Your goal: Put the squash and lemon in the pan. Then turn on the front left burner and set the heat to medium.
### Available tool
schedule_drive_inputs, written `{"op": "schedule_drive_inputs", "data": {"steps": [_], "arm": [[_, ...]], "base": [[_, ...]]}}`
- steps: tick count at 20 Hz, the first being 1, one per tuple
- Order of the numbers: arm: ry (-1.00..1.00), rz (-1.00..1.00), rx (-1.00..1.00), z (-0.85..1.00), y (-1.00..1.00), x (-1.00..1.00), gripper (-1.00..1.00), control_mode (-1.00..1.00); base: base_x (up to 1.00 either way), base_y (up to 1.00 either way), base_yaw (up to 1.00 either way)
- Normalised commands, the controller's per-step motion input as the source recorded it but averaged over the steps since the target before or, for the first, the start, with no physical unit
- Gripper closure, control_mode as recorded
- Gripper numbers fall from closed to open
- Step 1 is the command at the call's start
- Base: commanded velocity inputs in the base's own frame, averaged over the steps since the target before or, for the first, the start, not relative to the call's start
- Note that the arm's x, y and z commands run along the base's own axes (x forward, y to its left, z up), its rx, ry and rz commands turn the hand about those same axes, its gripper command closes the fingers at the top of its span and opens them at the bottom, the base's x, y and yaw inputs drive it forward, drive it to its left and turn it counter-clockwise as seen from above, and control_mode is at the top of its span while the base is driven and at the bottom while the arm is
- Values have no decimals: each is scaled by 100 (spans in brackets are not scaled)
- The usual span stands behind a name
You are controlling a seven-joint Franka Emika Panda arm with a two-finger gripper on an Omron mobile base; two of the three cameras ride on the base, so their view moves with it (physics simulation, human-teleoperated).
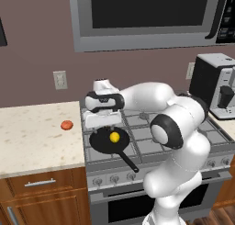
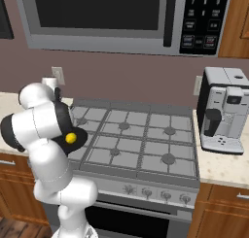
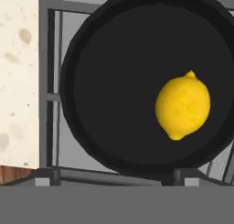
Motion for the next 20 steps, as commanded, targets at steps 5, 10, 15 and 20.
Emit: {"op": "schedule_drive_inputs", "data": {"steps": [5, 10, 15, 20], "arm": [[0, 0, 0, 13, 71, 0, -100, -100], [0, 0, 0, 2, 73, 0, -100, -100], [0, -1, 0, 0, 49, 9, -100, -100], [0, -17, 0, 0, 26, 40, -100, -100]], "base": [[0, 0, 0], [0, 0, 0], [0, 0, 0], [0, 0, 0]]}}
